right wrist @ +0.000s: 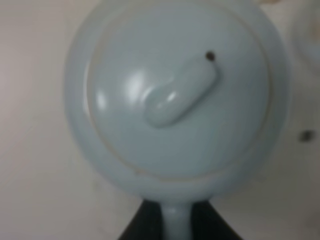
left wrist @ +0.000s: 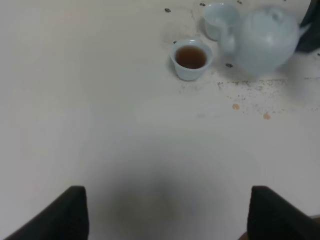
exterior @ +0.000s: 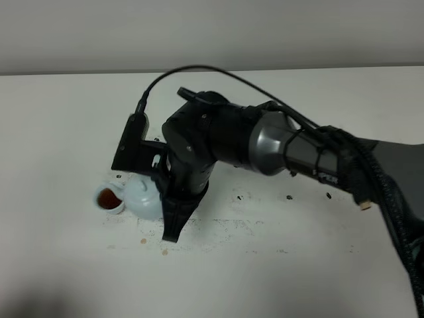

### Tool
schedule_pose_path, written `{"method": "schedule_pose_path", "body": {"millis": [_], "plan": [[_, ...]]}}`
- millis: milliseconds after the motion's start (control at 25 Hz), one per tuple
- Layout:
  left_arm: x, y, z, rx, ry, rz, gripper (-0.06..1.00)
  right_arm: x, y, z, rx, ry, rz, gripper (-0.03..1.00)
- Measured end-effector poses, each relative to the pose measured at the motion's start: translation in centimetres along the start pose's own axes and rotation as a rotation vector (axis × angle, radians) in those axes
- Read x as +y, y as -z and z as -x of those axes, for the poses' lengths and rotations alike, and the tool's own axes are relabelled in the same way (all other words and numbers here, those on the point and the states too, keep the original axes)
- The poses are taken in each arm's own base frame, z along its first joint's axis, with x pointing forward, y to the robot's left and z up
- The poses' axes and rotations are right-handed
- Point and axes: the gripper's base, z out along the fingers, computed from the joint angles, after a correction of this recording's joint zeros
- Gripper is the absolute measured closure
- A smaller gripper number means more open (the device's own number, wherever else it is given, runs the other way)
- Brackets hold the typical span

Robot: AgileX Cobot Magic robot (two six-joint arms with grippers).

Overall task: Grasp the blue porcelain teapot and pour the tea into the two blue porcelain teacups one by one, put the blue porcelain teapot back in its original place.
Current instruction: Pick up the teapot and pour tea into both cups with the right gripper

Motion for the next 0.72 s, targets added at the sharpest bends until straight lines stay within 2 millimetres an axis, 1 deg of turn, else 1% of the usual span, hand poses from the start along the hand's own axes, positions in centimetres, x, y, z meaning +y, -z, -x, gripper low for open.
{"method": "schedule_pose_path", "body": {"millis": [40,120,320,360,440,520,720], "plan": [[0.0,0.0,0.0,0.000,0.000,0.000,0.31,-0.7,0.8,-0.3,-0.005,0.056,-0.027,0.93],[0.0,0.0,0.0,0.000,0.000,0.000,0.31,-2.5,1.8,-1.3,-0.010,0.145,-0.068,0.93],[0.0,0.0,0.0,0.000,0.000,0.000,0.31,-7.1,2.1,-3.7,-0.025,0.487,-0.196,0.93],[0.0,0.0,0.0,0.000,0.000,0.000,0.31,-7.9,2.2,-4.0,-0.031,0.531,-0.229,0.93],[0.0,0.0,0.0,0.000,0.000,0.000,0.31,-9.5,2.4,-4.3,-0.055,0.628,-0.326,0.93],[0.0,0.0,0.0,0.000,0.000,0.000,0.31,-10.4,2.7,-4.3,-0.070,0.698,-0.406,0.93],[0.0,0.0,0.0,0.000,0.000,0.000,0.31,-11.8,3.5,-3.2,-0.149,0.790,-0.618,0.93]]}}
